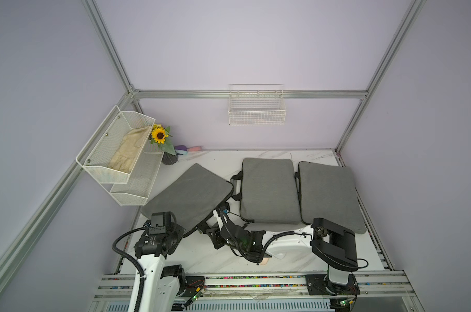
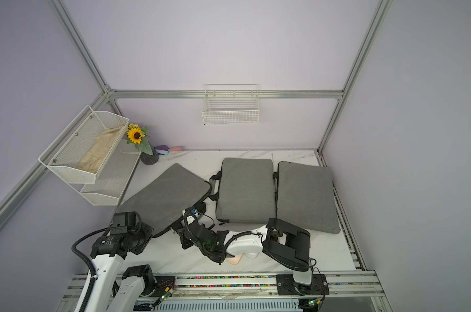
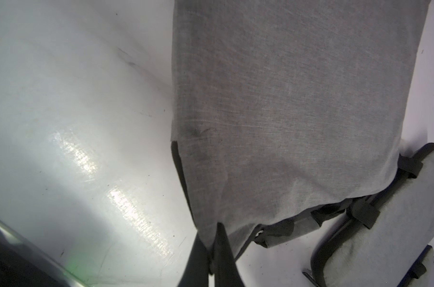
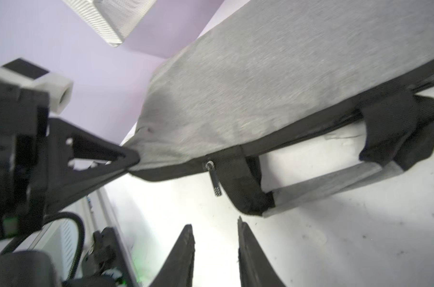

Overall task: Put the mouse into the laptop bag
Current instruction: Zip the zipper on the zippered laptop bag.

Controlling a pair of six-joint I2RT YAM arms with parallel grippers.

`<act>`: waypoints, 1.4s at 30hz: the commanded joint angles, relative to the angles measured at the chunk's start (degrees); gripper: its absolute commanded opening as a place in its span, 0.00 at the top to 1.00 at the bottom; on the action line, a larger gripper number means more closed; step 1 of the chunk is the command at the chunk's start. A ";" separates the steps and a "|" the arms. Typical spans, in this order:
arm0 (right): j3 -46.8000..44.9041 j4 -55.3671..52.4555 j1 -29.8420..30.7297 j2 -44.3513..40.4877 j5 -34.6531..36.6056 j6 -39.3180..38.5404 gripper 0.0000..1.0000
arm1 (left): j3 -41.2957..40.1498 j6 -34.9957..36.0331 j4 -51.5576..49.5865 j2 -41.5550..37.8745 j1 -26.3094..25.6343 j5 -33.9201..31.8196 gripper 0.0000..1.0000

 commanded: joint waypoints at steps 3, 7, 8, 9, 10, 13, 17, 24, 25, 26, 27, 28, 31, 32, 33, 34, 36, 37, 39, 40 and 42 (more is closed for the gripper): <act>1.08 9.26 2.29 6.51 -7.19 -1.95 0.65 | 11.83 2.22 1.27 -0.49 0.32 2.75 1.00; 5.29 9.69 2.13 12.01 -9.24 -1.90 0.60 | 13.92 2.93 -0.34 -1.05 0.32 2.67 1.00; 6.36 9.56 2.01 12.86 -8.85 -1.92 0.58 | 14.01 3.04 -0.56 -1.26 0.32 2.72 1.00; 7.15 9.47 1.74 13.52 -8.67 -1.69 0.58 | 14.00 3.13 -0.60 -1.45 0.32 2.67 1.00; 7.72 9.58 1.23 14.02 -8.75 -1.66 0.57 | 13.97 3.22 -0.76 -1.60 0.32 2.59 1.00; 7.91 10.76 -0.78 14.74 -9.13 -1.75 0.50 | 13.58 3.22 -1.16 -1.88 0.31 2.74 1.00; 8.31 11.98 -2.45 14.12 -10.08 -4.30 0.46 | 12.68 3.18 -0.93 -2.55 0.32 3.20 1.00; 9.38 10.75 -3.65 12.69 -9.45 -5.44 0.44 | 10.45 2.70 0.02 -2.87 0.32 3.98 1.00; 9.33 10.56 -3.88 12.52 -9.64 -5.52 0.44 | 10.08 2.74 0.09 -2.98 0.32 3.86 1.00; 9.09 10.50 -3.87 12.13 -9.48 -5.76 0.44 | 9.66 2.69 0.31 -2.97 0.27 3.74 1.00; 8.73 10.58 -3.87 11.69 -9.45 -5.98 0.44 | 9.25 2.69 0.40 -2.91 0.32 3.60 1.00; 8.26 10.70 -3.90 11.11 -9.45 -6.05 0.44 | 8.85 2.70 0.57 -2.82 0.32 3.60 1.00; 6.43 11.03 -3.87 9.11 -8.39 -6.58 0.44 | 7.50 2.52 1.21 -2.62 0.37 3.60 1.00; 6.26 11.03 -3.93 8.72 -8.08 -6.57 0.44 | 7.20 2.45 1.45 -2.60 0.31 3.79 1.00; 6.30 10.92 -3.94 8.70 -7.88 -6.58 0.44 | 7.03 2.45 1.67 -2.54 0.31 3.98 1.00; 6.74 10.64 -3.90 9.01 -7.87 -6.58 0.44 | 6.84 2.34 1.78 -2.67 0.31 3.99 1.00; 8.64 9.55 -3.86 10.22 -8.26 -6.68 0.45 | 6.63 2.29 1.77 -2.86 0.32 3.91 1.00; 9.95 8.77 -3.95 11.13 -8.40 -6.96 0.45 | 6.53 2.25 1.77 -2.99 0.32 3.86 1.00; 12.38 7.44 -3.87 12.88 -8.65 -7.37 0.47 | 6.34 2.30 1.72 -3.34 0.32 3.68 1.00; 13.58 6.70 -3.87 13.69 -8.62 -7.37 0.48 | 6.26 2.27 1.68 -3.42 0.32 3.64 1.00; 15.15 5.21 -3.92 14.84 -8.24 -7.16 0.49 | 6.26 2.28 1.63 -3.45 0.32 3.55 1.00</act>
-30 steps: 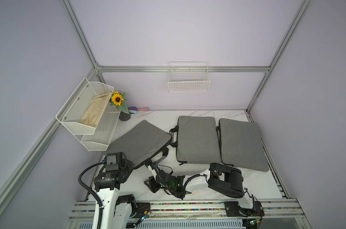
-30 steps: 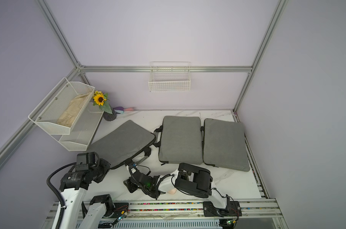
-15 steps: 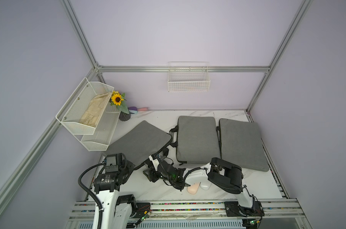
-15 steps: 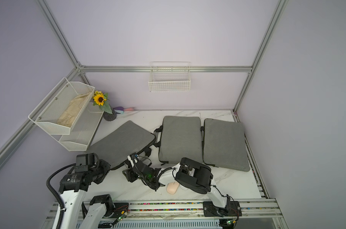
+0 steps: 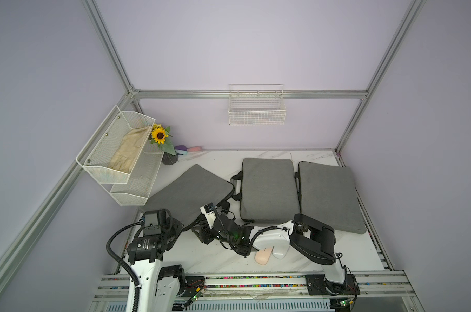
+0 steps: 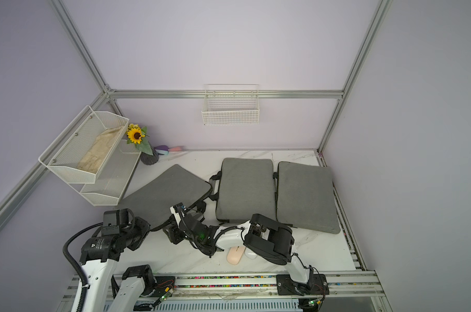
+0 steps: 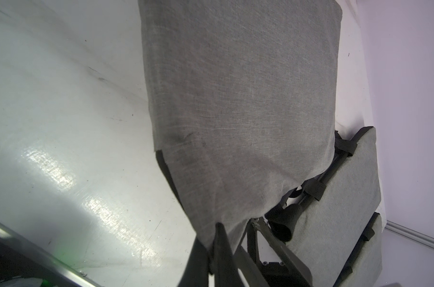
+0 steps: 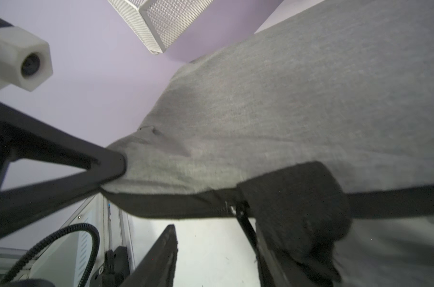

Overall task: Put the mouse into the laptop bag
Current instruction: Zip the zipper on the zippered laptop bag.

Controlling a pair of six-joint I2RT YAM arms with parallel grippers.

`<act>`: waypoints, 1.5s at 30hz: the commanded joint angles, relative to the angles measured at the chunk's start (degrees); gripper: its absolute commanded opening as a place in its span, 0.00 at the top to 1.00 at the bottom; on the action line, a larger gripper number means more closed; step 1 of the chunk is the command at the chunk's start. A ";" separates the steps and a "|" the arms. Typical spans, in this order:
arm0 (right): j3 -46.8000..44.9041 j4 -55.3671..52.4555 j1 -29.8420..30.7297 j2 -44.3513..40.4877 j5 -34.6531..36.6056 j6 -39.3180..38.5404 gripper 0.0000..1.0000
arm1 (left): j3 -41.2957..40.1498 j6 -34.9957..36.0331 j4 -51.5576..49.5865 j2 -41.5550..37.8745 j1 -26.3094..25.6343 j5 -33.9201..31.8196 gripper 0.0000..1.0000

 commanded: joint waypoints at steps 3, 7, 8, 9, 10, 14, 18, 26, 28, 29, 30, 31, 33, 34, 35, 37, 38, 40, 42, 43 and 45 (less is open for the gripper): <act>2.04 -2.55 -0.36 2.00 1.37 -0.58 0.49 | -0.36 0.83 4.82 -0.89 0.27 0.73 1.00; 1.14 -2.92 -0.35 1.30 2.86 -0.49 0.49 | -0.36 0.83 5.29 -0.29 0.27 1.32 1.00; 1.22 -3.34 -0.36 1.36 3.57 -0.48 0.49 | -0.32 0.83 5.31 -0.18 0.27 1.43 1.00; 1.21 -3.67 -0.37 1.50 4.04 -0.48 0.49 | -0.36 0.86 5.31 -0.17 0.27 1.46 1.00; 1.21 -3.84 -0.32 1.61 4.40 -0.48 0.49 | -0.29 0.83 5.31 -0.23 0.27 1.52 1.00; 0.10 -3.64 -0.34 1.85 6.13 -1.16 0.61 | -0.36 0.83 5.19 -0.63 0.27 1.17 1.00; -1.48 -2.10 -0.33 1.71 6.65 -1.58 0.77 | -0.36 0.68 5.14 -0.72 0.27 1.38 1.00; 0.97 -2.95 -0.32 2.63 6.89 -2.73 0.82 | -0.27 0.48 5.14 -0.96 0.27 1.53 1.00; 1.39 -3.40 -0.34 2.70 6.94 -2.59 0.91 | -0.36 0.48 5.10 -0.98 0.27 1.44 1.00; 1.33 -3.58 -0.33 2.73 6.88 -2.39 0.98 | -0.36 0.57 5.07 -0.90 0.27 1.30 1.00; 1.21 -3.91 -0.35 2.53 7.18 -1.64 1.00 | -0.36 0.58 5.05 -0.91 0.27 1.19 1.00; 0.91 -4.24 -0.31 2.28 7.79 -1.12 1.00 | -0.36 0.66 5.09 -0.85 0.27 1.09 1.00; -0.22 -4.45 -0.56 1.41 8.40 -0.13 1.00 | -0.51 0.66 4.95 -0.94 0.27 0.67 1.00; -0.90 -4.75 -0.74 1.04 8.56 0.64 1.00 | -0.61 0.70 4.87 -0.96 0.27 0.33 1.00; -1.65 -5.10 -1.16 0.53 8.73 1.62 1.00 | -0.75 0.68 4.87 -1.07 0.27 -0.01 1.00; -3.12 -5.93 -2.30 -0.11 8.74 3.44 1.00 | -0.97 0.66 4.54 -1.24 0.27 -0.55 1.00; -3.89 -6.21 -2.98 -0.51 8.65 4.37 1.00 | -1.21 0.67 4.43 -1.45 0.26 -0.86 1.00; -4.89 -7.42 -4.33 -0.77 8.57 5.77 1.00 | -1.32 0.48 3.78 -1.90 0.27 -1.90 1.00; -5.48 -8.99 -5.45 -0.83 8.94 6.90 1.00 | -1.41 0.31 3.01 -2.56 0.27 -3.38 1.00; -5.73 -9.79 -6.15 -0.82 8.86 7.92 1.00 | -1.50 0.09 2.46 -2.94 0.34 -4.18 1.00; -6.12 -11.16 -7.49 -0.66 8.45 9.44 1.00 | -1.58 -0.13 1.76 -3.70 0.36 -5.38 1.00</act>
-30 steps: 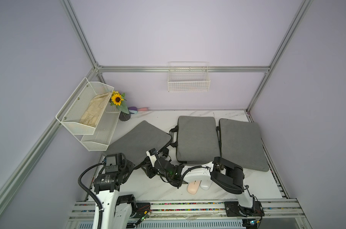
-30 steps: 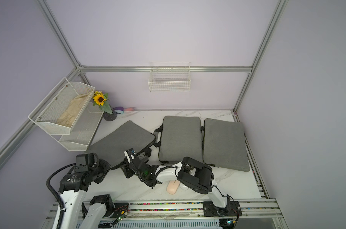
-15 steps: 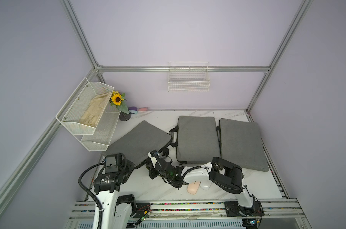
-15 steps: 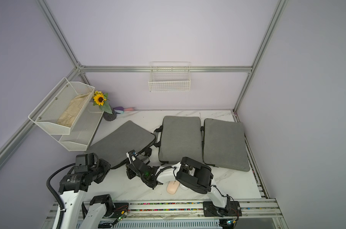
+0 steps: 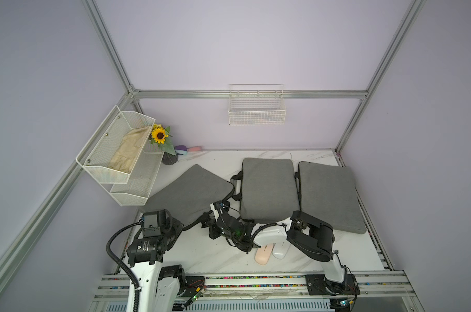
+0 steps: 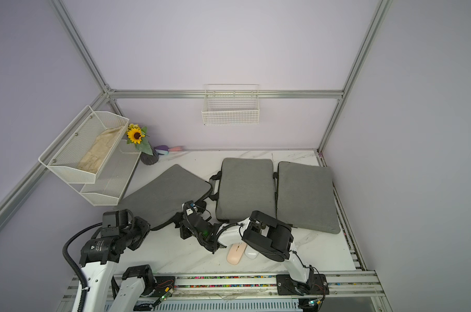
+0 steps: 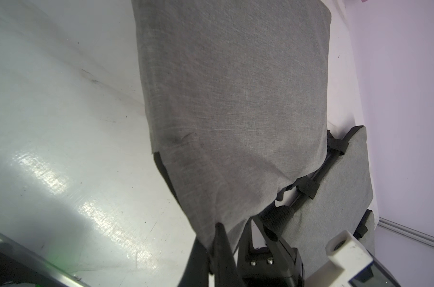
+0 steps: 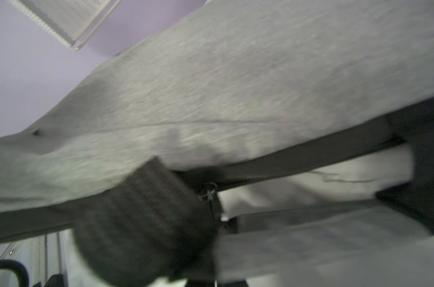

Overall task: Put the mouse into the laptop bag
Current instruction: Zip the zipper on the zippered laptop bag.

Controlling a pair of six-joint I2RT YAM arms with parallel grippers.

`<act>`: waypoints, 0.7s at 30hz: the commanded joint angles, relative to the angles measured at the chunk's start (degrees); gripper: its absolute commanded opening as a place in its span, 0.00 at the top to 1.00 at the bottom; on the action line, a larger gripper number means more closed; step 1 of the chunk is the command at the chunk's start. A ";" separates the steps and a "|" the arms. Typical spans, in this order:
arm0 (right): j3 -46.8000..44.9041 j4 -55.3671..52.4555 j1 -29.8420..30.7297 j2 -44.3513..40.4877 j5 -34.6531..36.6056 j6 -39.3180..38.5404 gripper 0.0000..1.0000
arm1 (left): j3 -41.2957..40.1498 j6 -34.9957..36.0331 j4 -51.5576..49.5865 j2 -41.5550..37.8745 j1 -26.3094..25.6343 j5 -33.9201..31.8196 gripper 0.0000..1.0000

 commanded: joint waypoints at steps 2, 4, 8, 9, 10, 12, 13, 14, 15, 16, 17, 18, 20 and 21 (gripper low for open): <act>-1.81 -7.22 -4.16 -0.39 2.31 4.96 1.00 | -1.65 -0.20 1.29 -2.77 0.41 -5.44 1.00; -1.85 -8.52 -5.23 0.06 2.80 5.65 1.00 | -1.66 -0.23 1.35 -2.76 0.55 -5.83 1.00; -2.55 -10.96 -5.91 -0.80 6.36 6.09 1.00 | -0.21 0.93 0.37 -0.59 2.26 -7.22 1.00; -2.75 -11.64 -5.91 -1.24 7.15 6.36 1.00 | 0.31 1.20 -0.02 0.14 3.21 -7.46 1.00; -2.81 -12.37 -5.91 -1.70 7.89 6.41 1.00 | 0.87 1.62 -0.29 0.85 4.40 -7.68 1.00; -3.13 -13.49 -5.91 -2.60 9.05 6.64 1.00 | 2.17 2.49 -1.04 2.14 7.63 -8.38 1.00; -3.30 -13.93 -5.91 -3.06 9.51 6.80 1.00 | 3.06 3.15 -1.79 2.78 9.75 -8.45 1.00; -3.51 -14.28 -5.91 -3.42 9.77 6.84 1.00 | 3.62 4.22 -2.01 3.41 12.13 -7.65 1.00; -3.72 -14.49 -5.91 -3.69 9.95 6.84 1.00 | 4.09 5.33 -1.92 3.99 14.21 -6.54 1.00; -3.88 -14.73 -5.91 -3.96 10.19 6.84 1.00 | 4.30 6.65 -1.62 4.87 16.72 -4.79 1.00; -3.94 -15.07 -5.91 -4.17 10.73 6.92 1.00 | 4.36 7.86 -1.03 6.00 19.42 -2.72 1.00; -4.02 -15.45 -5.90 -4.48 11.28 6.91 1.00 | 4.18 8.91 -0.41 7.09 21.81 -0.66 1.00; -4.49 -15.66 -5.81 -5.34 11.95 6.68 1.00 | 3.81 11.03 0.93 10.02 26.33 3.37 1.00; -5.02 -15.41 -5.77 -5.87 11.95 6.60 1.00 | 3.74 11.71 1.66 11.51 27.91 4.71 1.00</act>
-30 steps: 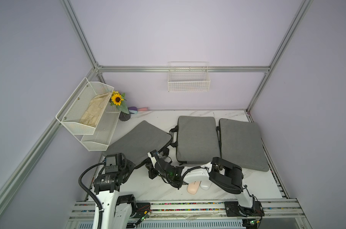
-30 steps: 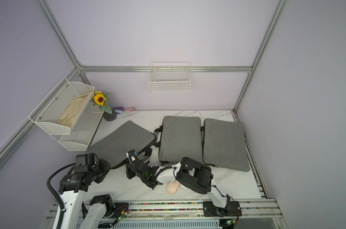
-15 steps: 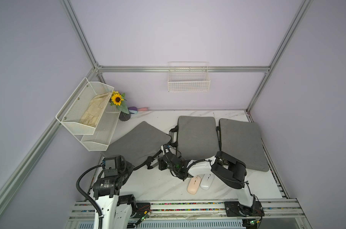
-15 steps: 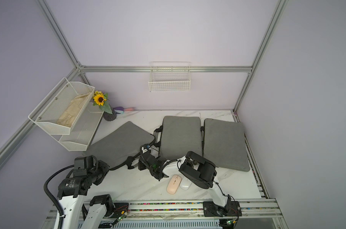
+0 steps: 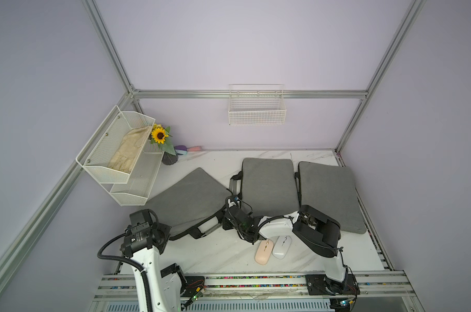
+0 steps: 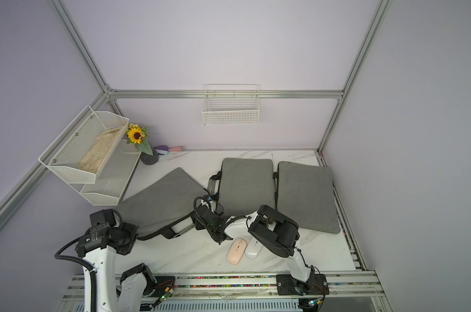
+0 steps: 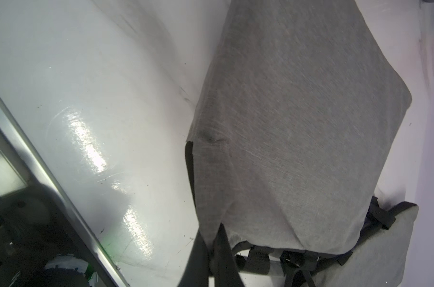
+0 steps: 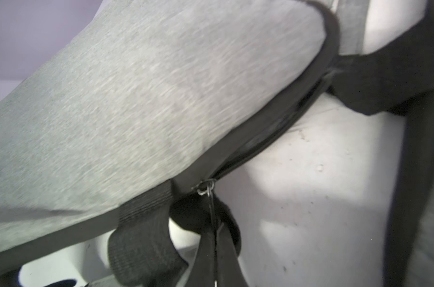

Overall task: Put the mouse into the laptop bag
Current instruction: Zip the zipper on the zippered laptop bag.

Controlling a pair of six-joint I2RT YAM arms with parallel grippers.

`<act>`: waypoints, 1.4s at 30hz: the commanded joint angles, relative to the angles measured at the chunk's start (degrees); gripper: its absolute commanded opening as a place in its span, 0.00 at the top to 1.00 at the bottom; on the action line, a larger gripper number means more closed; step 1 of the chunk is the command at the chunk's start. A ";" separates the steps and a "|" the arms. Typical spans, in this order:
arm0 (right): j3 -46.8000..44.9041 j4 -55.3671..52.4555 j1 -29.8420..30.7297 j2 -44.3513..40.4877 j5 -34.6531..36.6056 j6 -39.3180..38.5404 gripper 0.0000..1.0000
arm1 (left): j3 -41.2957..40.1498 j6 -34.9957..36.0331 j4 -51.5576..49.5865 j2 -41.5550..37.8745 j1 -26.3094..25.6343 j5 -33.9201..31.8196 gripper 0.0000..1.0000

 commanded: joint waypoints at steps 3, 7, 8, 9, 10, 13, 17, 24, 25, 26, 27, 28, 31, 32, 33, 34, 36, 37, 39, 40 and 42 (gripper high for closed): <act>-3.09 -4.60 0.37 -4.36 6.86 1.52 1.00 | 4.28 5.40 7.80 5.89 6.41 1.93 1.00; -2.80 -6.54 4.05 -5.45 9.54 2.10 1.00 | 6.16 4.52 8.51 8.92 7.42 1.62 1.00; -2.53 -6.91 4.92 -5.40 9.68 2.21 1.00 | 6.59 4.41 9.17 9.32 7.44 2.44 1.00; -2.53 -6.72 5.62 -5.38 9.48 2.52 1.00 | 7.11 4.68 9.69 9.74 7.38 4.10 1.00; -2.59 -6.23 6.27 -5.45 9.09 2.75 1.00 | 7.78 5.03 9.48 10.13 7.40 6.13 0.95; -1.27 -4.76 8.80 -4.23 7.23 3.22 1.00 | 6.60 7.21 9.65 8.29 6.67 12.34 0.59; 3.81 -3.01 11.84 0.10 3.65 2.92 1.00 | 2.16 7.67 11.56 1.88 4.13 17.75 0.26; 11.80 -2.46 12.81 6.58 0.39 2.03 1.00 | -5.73 6.23 14.19 2.07 -6.04 25.51 0.18; 12.31 -2.21 12.86 6.83 -0.01 1.87 1.00 | -6.63 5.39 14.89 2.20 -7.86 25.07 0.17; 12.62 -2.03 12.94 6.96 -0.33 1.78 1.00 | -7.54 4.14 15.90 1.92 -9.63 24.19 0.16; 12.82 -1.86 13.07 6.95 -0.51 1.69 1.00 | -8.34 3.04 16.93 1.54 -11.05 23.51 0.14; 12.83 -1.68 13.19 6.86 -0.60 1.52 1.00 | -9.27 1.90 18.07 1.19 -12.49 22.73 0.11; 11.93 -0.86 13.72 5.95 -0.85 1.41 1.00 | -11.60 -0.92 20.70 0.86 -15.56 21.28 0.07; 11.46 -0.46 13.93 5.63 -1.00 1.42 1.00 | -12.43 -1.70 21.76 1.02 -16.36 20.87 0.06; 11.02 -0.05 14.06 5.30 -1.28 1.26 1.00 | -13.17 -2.23 22.39 1.39 -16.98 20.44 0.06; 10.66 0.39 14.28 4.97 -1.40 1.32 1.00 | -13.93 -2.81 23.22 1.91 -17.77 19.87 0.06; 10.23 0.71 14.59 4.81 -1.39 1.41 1.00 | -15.10 -3.52 24.66 3.31 -18.71 18.60 0.05; 10.13 0.97 14.77 4.71 -1.53 1.40 1.00 | -15.77 -3.74 25.53 4.01 -19.13 17.92 0.04; 9.76 1.53 15.11 4.51 -1.70 1.46 1.00 | -16.63 -3.85 27.14 5.72 -19.52 16.75 0.04; 9.62 1.75 15.38 4.42 -1.75 1.46 1.00 | -17.02 -3.93 28.02 6.68 -19.64 16.18 0.04; 9.43 1.94 15.88 4.10 -1.68 1.46 1.00 | -17.49 -3.94 29.74 8.52 -19.71 14.53 0.13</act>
